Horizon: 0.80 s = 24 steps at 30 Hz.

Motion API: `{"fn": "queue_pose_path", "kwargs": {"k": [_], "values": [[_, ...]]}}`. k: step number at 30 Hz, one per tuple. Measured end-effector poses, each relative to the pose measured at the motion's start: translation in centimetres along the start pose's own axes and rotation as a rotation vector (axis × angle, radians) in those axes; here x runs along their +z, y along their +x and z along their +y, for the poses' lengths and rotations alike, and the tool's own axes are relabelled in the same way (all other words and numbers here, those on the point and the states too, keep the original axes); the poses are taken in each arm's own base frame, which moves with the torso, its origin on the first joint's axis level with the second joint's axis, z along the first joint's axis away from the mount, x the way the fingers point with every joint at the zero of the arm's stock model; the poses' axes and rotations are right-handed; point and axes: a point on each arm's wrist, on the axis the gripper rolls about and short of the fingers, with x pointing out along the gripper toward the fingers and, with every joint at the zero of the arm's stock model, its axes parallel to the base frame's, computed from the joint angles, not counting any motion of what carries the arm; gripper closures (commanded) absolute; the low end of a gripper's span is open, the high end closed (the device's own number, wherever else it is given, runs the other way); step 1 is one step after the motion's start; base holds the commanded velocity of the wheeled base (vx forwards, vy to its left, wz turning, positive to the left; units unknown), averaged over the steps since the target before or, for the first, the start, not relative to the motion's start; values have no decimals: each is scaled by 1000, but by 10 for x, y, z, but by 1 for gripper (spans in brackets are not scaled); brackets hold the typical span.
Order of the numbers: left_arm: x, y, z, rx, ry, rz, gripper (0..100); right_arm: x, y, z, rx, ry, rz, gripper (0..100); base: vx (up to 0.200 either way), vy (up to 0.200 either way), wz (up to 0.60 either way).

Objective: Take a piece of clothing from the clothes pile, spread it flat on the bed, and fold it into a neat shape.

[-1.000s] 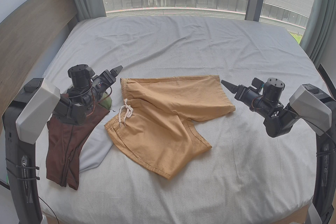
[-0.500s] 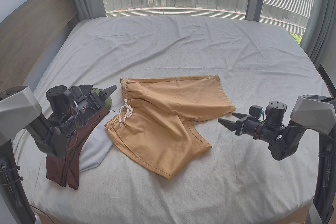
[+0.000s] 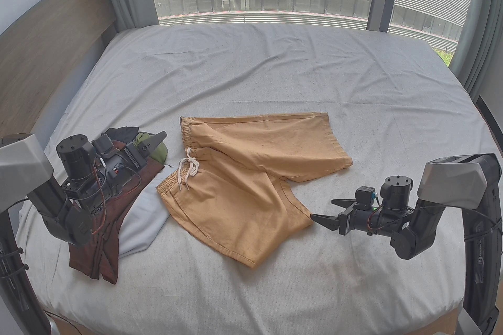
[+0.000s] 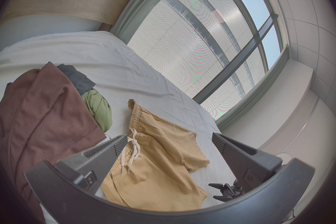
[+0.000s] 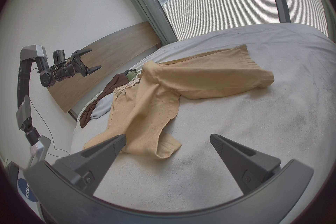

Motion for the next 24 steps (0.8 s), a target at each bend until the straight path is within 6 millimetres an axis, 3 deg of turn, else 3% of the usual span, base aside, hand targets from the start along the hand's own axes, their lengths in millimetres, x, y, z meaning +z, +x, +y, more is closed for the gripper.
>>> {"fn": "queue_pose_path", "kwargs": {"k": [18, 19, 24], "values": [[0, 0, -1, -12, 4, -9, 0, -18, 22, 15, 59, -6, 46, 0, 0, 0, 0], [0, 0, -1, -13, 4, -8, 0, -18, 23, 16, 62, -5, 49, 100, 0, 0, 0], [-1, -1, -1, -10, 3, -6, 0, -20, 27, 18, 70, -4, 60, 100, 0, 0, 0]]}}
